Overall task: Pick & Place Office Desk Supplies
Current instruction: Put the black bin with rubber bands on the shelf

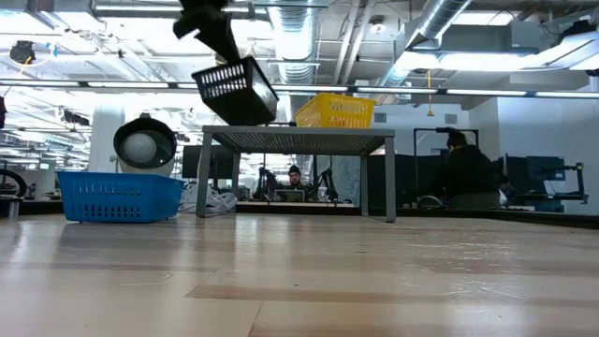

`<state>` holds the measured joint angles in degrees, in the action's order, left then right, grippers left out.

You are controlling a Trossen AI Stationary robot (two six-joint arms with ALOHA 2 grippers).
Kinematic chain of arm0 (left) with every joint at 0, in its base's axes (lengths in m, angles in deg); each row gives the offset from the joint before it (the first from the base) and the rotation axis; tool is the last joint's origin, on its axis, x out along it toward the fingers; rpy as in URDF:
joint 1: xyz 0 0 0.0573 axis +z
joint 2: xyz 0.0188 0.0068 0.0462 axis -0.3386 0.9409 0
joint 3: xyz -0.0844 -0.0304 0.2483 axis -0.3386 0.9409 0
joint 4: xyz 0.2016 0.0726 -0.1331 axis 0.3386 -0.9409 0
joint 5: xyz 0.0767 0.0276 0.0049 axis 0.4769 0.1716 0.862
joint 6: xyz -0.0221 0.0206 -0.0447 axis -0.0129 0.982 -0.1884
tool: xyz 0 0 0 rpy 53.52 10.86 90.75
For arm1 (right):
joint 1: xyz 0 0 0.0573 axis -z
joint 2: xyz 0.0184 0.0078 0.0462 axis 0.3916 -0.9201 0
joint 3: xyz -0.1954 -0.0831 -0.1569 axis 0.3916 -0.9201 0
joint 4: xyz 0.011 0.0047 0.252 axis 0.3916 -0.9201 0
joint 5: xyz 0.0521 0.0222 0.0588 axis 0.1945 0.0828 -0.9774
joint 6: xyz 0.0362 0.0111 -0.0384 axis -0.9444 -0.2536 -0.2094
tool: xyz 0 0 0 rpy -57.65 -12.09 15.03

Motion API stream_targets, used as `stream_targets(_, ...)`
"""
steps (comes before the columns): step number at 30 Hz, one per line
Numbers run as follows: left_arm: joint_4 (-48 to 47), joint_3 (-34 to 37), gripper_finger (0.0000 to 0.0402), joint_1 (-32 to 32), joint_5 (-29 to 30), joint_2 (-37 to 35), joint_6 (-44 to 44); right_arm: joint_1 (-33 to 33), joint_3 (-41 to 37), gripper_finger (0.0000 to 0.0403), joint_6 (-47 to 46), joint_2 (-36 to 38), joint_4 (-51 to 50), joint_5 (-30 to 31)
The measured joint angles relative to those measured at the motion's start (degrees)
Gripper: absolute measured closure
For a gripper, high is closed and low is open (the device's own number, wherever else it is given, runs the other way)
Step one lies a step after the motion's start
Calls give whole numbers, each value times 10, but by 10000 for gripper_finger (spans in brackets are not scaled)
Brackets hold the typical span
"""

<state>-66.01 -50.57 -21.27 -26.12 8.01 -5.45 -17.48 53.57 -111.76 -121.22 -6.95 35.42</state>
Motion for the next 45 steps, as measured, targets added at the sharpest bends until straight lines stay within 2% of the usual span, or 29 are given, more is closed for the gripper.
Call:
stream_targets(7, 29, 0, 401, 48, -20, 32, 30, 0, 0, 300, 1, 0, 5, -5)
stream_targets(18, 81, 0, 401, 85, -55, 66, 71, 0, 0, 300, 21, 0, 14, -10)
stream_targets(28, 118, -1, 401, 95, -68, 81, 88, 0, 0, 300, 26, 0, 15, -13)
stream_targets(45, 114, 0, 398, 99, -79, 82, 80, 0, 0, 300, 36, 0, 28, -13)
